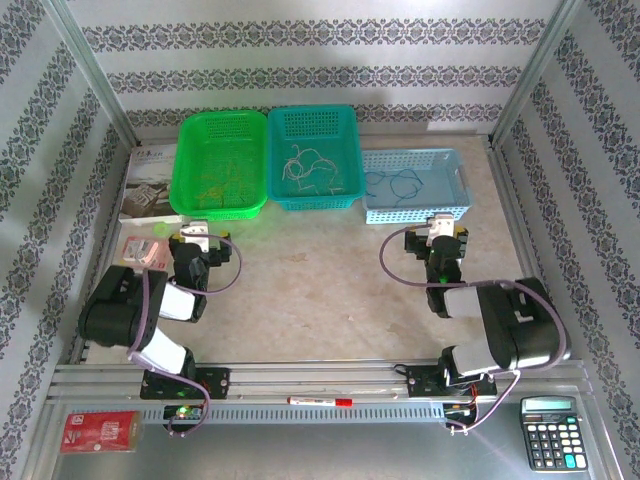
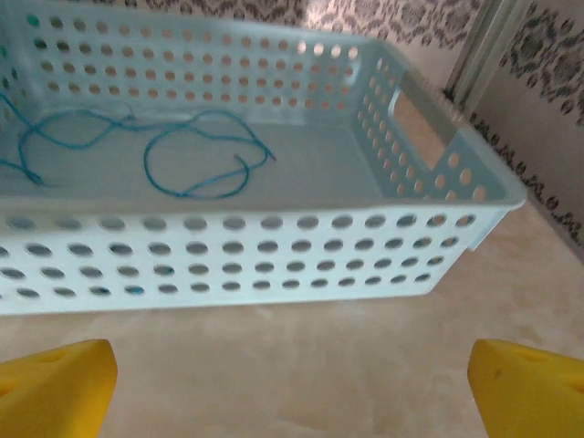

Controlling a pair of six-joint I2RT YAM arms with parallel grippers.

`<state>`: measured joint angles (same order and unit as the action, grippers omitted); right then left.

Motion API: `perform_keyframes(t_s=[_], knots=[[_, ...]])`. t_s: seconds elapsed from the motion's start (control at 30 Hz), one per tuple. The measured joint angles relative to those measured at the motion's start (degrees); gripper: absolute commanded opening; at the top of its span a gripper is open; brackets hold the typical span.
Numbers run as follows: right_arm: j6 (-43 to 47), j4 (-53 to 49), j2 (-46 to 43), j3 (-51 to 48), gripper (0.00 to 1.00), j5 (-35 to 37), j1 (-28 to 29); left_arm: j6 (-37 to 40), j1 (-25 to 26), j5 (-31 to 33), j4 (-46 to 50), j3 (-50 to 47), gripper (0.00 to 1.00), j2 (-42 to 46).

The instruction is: Untangle the cables

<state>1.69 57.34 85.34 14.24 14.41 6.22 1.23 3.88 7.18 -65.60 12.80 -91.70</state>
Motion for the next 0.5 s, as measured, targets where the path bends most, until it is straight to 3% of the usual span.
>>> perform_keyframes(t_s=[0.27,0.5], knots=[[-2.4,-1.1,2.7,4.9,0.98,-12.9,-6.8,0.0,-2.4,-6.0,7.0,8.7,1.0,-0.3],[-3.3,-3.0,2.7,7.3,0.98,-15.8,-7.2,-0.4,-4.3,-8.3,10.5,9.7,1.0,-0.3]])
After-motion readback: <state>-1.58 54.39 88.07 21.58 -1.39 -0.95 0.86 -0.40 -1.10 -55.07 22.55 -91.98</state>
